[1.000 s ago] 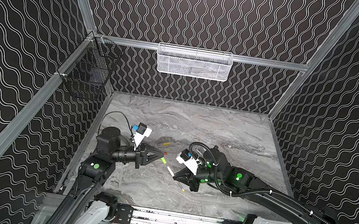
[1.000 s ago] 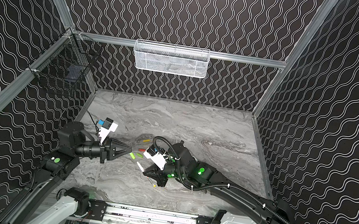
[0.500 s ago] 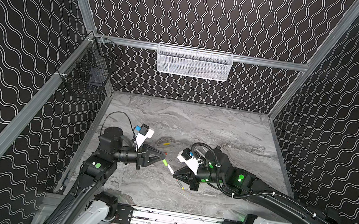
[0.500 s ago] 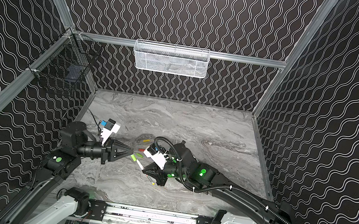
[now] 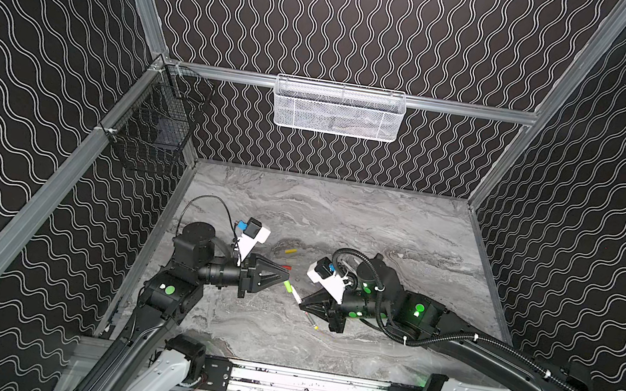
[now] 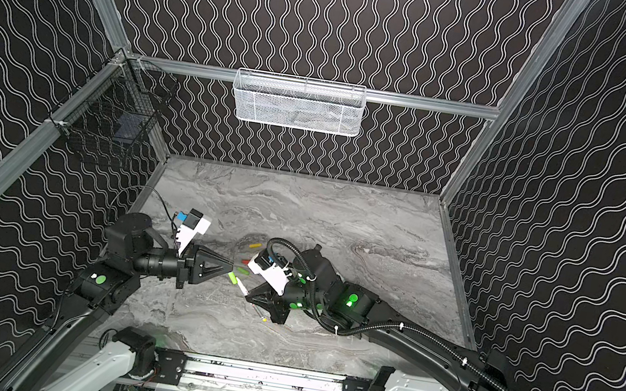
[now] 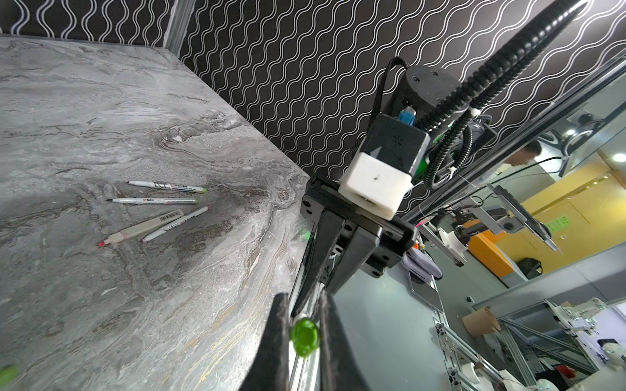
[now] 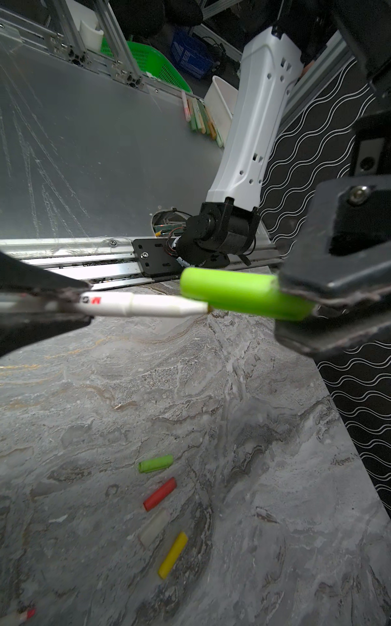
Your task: Insert the pens into the pen caps
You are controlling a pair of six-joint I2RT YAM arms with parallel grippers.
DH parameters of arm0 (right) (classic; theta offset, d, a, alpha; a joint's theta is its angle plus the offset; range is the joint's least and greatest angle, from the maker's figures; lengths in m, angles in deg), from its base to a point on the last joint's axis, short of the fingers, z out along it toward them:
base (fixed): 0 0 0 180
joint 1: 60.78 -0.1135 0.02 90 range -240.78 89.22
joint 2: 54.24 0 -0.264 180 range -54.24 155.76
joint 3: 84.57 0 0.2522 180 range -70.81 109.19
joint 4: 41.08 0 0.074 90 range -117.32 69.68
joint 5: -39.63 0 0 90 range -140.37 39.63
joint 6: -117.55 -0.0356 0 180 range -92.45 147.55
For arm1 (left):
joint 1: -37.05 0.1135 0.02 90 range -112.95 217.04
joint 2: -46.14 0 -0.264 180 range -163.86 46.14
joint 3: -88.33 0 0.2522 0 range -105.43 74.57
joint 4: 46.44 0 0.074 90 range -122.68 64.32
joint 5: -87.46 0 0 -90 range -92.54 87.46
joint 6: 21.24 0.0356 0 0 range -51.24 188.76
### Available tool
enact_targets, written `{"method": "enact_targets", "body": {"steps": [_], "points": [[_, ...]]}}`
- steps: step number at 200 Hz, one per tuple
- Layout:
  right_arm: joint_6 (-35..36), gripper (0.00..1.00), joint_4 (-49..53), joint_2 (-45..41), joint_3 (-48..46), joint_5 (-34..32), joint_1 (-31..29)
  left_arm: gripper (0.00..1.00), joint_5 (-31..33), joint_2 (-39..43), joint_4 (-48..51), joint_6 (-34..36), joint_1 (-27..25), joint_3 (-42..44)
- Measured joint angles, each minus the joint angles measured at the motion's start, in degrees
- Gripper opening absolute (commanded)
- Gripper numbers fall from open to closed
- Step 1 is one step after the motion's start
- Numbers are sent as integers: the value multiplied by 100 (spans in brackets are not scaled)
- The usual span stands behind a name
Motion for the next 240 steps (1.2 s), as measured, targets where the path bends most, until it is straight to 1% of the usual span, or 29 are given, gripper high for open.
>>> {"method": "enact_targets", "body": {"steps": [30,68,122,192,240], "points": [[-2,0,0,22,-44,0,-28,0,181,140,105,61,2,-46],[-81,0,2,35,-63,-11,-85,0,284,68,236,149,9,-57],[-79,0,4,2,-63,-131,-107,0,227,39,236,168,9,-55],[-59,0,55,-35,-28,-153,-111,0,-4,-52,-114,52,7,22],[-59,0,151,-35,55,-175,-120,0,9,-52,-186,28,-9,20]]}}
